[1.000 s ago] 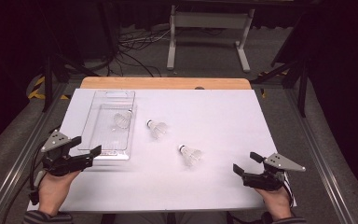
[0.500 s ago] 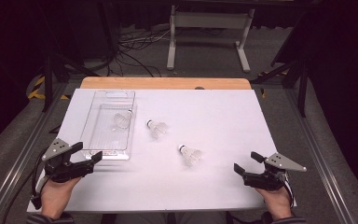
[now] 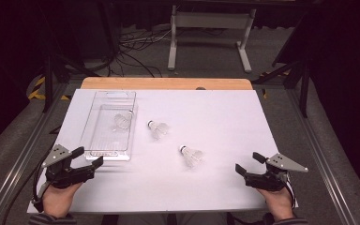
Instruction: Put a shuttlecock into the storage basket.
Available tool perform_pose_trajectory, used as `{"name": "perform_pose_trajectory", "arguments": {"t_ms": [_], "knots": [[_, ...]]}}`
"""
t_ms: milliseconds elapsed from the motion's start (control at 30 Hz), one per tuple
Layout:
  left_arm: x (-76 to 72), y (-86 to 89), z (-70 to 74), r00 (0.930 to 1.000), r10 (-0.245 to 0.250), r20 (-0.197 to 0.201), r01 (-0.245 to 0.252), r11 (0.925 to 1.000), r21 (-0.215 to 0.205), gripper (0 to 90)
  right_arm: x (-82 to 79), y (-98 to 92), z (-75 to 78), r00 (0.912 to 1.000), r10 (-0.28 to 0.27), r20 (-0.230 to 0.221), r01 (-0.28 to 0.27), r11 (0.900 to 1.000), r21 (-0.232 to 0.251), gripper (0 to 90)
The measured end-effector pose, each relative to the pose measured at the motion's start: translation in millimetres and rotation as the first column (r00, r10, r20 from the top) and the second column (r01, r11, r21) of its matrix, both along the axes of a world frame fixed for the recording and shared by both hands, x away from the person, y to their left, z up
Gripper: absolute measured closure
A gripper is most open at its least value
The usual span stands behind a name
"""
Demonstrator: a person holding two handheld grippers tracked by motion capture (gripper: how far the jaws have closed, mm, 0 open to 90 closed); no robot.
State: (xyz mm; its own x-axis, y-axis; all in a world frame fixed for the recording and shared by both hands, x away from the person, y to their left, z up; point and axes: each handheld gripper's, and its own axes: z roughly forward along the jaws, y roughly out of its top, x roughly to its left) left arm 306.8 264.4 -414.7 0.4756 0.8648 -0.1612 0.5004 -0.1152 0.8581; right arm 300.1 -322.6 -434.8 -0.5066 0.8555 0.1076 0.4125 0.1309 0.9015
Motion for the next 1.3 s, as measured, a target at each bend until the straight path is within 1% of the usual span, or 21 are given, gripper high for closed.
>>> {"name": "perform_pose_trajectory", "arguments": {"t_ms": [33, 100, 167, 333, 433, 533, 633, 667, 700, 733, 967, 1033, 1067, 1100, 1167, 1300], "knots": [[-0.2, 0.1, 0.1, 1.0, -0.007, -0.001, 0.007, 1.0, 0.003, 16.8, 0.0, 0.3, 0.1, 1.0, 0.002, 0.002, -0.002, 1.0, -0.002, 12.2], [-0.8, -1.5, -0.3, 1.0, -0.004, 0.0, 0.004, 1.0, 0.005, 16.8, -0.5, 1.4, 0.4, 1.0, 0.007, 0.006, -0.007, 1.0, -0.007, 12.2], [-1.7, -3.0, 0.3, 0.9998, -0.016, 0.007, 0.016, 0.9998, 0.007, 16.8, -1.1, 2.5, 0.7, 0.9999, 0.013, 0.01, -0.013, 1.0, -0.012, 12.2], [-2.7, -7.8, 1.5, 0.9992, -0.034, 0.021, 0.033, 0.9994, 0.01, 17.1, -1.5, 1.9, 1.0, 0.9999, 0.006, 0.011, -0.005, 1.0, -0.011, 12.2], [-3.1, -8.8, 2.4, 0.999, -0.041, 0.017, 0.041, 0.9992, -0.004, 17.1, -1.7, 1.2, 0.9, 0.9999, 0.004, 0.013, -0.004, 1.0, -0.009, 12.3], [-3.6, -10.4, 4.1, 0.9987, -0.043, 0.026, 0.044, 0.9989, -0.016, 17.2, -1.7, 1.3, 1.1, 0.9999, 0.004, 0.014, -0.004, 1.0, -0.003, 12.3], [-3.6, -14.2, 7.4, 0.9979, -0.059, 0.024, 0.06, 0.9982, -0.01, 17.2, -1.7, 1.1, 0.9, 0.9999, 0.006, 0.015, -0.006, 1.0, -0.005, 12.3], [-3.7, -16.3, 9.3, 0.9976, -0.064, 0.029, 0.064, 0.9979, -0.007, 17.2, -2.0, 1.1, 1.1, 0.9999, 0.006, 0.016, -0.005, 1.0, -0.003, 12.3], [-3.9, -18.0, 10.7, 0.997, -0.072, 0.028, 0.072, 0.9973, -0.015, 17.2, -2.4, 1.1, 1.4, 0.9999, 0.005, 0.016, -0.005, 1.0, -0.002, 12.2], [-3.5, -19.2, 11.5, 0.9965, -0.076, 0.033, 0.077, 0.997, -0.015, 17.3, -2.3, 1.2, 1.4, 0.9999, 0.004, 0.016, -0.004, 1.0, -0.003, 12.2], [-0.3, -27.9, 14.2, 0.9946, -0.104, 0.011, 0.104, 0.9946, -0.009, 17.3, -2.2, 1.4, 1.4, 0.9999, 0.003, 0.016, -0.003, 1.0, -0.004, 12.2], [0.3, -28.8, 15.1, 0.994, -0.109, 0.009, 0.109, 0.994, -0.01, 17.5, -2.0, 1.4, 1.3, 0.9999, 0.005, 0.016, -0.005, 1.0, -0.001, 12.2], [0.3, -29.9, 15.3, 0.9939, -0.11, 0.007, 0.11, 0.9937, -0.018, 17.4, -1.9, 1.4, 1.3, 0.9999, 0.006, 0.015, -0.006, 1.0, -0.001, 12.3], [0.8, -30.4, 15.9, 0.9934, -0.115, 0.008, 0.115, 0.9933, -0.013, 17.5, -1.8, 1.4, 1.2, 0.9999, 0.006, 0.014, -0.006, 1.0, 0.001, 12.2], [1.3, -33.4, 16.2, 0.9931, -0.117, 0.009, 0.117, 0.993, -0.017, 17.5, -1.7, 1.1, 1.1, 0.9999, 0.007, 0.015, -0.007, 1.0, 0.001, 12.3], [2.1, -38.0, 17.0, 0.991, -0.134, 0.0, 0.134, 0.991, -0.01, 17.5, -1.6, 1.8, 1.3, 0.9998, 0.011, 0.014, -0.011, 1.0, 0.001, 12.2]]}}
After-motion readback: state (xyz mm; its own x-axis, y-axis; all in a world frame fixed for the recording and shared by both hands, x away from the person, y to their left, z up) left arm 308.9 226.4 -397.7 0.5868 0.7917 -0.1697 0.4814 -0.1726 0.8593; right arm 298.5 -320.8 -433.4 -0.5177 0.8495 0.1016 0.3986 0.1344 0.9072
